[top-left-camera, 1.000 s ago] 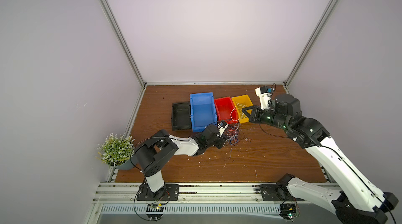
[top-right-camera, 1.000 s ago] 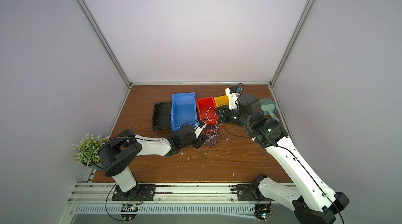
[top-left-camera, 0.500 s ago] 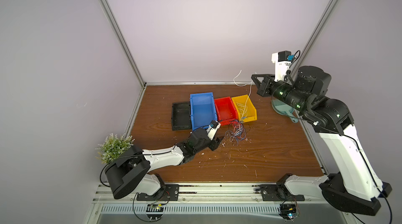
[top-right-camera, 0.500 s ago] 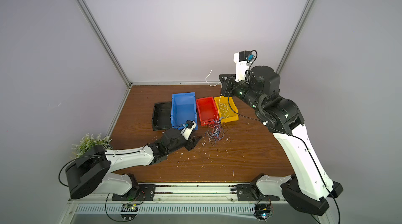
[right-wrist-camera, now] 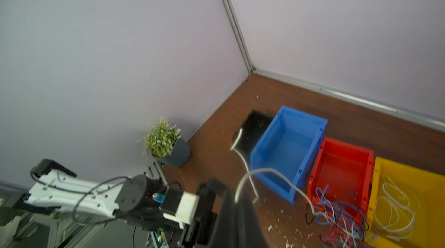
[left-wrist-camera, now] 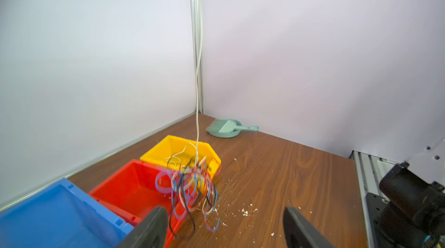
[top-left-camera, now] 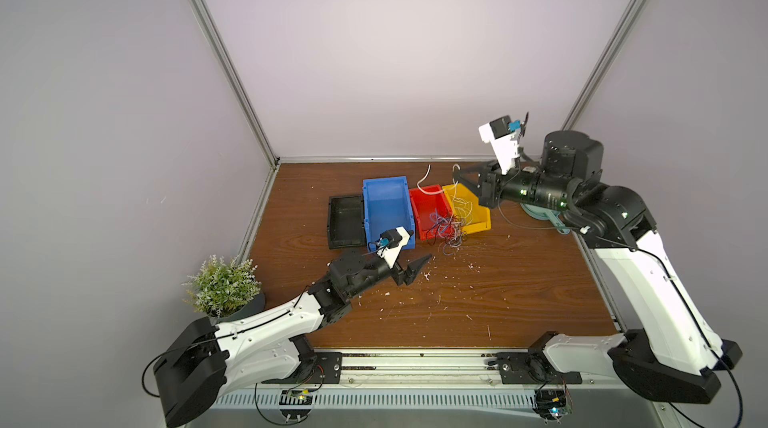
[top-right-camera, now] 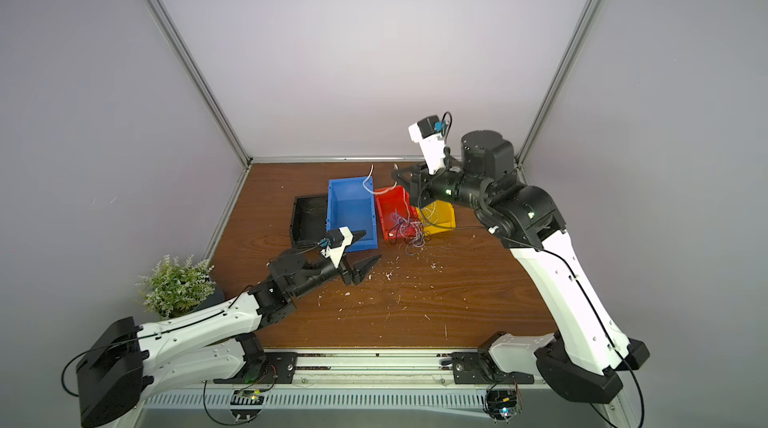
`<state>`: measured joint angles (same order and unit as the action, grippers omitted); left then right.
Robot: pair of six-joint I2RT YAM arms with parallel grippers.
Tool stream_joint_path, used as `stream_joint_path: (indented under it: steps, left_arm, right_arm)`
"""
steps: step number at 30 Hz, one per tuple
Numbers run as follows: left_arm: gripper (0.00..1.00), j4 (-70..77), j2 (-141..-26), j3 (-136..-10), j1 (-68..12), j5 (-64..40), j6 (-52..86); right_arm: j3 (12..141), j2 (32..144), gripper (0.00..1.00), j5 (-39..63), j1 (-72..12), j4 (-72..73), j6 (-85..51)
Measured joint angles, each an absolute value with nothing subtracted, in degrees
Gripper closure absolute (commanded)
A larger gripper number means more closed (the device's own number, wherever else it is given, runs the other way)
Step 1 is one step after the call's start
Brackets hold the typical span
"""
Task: Untangle and sort cables by color
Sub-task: Untie the cable.
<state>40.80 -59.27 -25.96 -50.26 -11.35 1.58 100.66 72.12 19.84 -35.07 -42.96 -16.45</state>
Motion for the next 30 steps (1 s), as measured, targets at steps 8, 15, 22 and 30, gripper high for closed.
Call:
stream_joint_path:
  steps: [8,15,22,30]
  left_arm:
    - [0.19,40.97,-61.71,-24.03,-50.26,-15.40,-6.04]
    - [0.20,43.48,-67.16,-22.74,-50.26,-16.34,-9.69]
    - [0.20,45.69,-71.57,-22.74,-50.26,-16.82,-11.25]
    - [0.20,48.18,-70.76,-23.94,-50.26,-17.52,-11.40]
  right_arm:
    - [85.52,68.99,1.00,23.03,-35.07,-42.65,-13.43]
    - [92.73,68.34,1.00,26.52,-35.07,-43.11,-12.38]
    - [106.08,67.99,1.00,32.01,-35.07,-42.46,-11.81]
    - [110.21,65.84,1.00,36.29,-35.07,-39.33,-11.84]
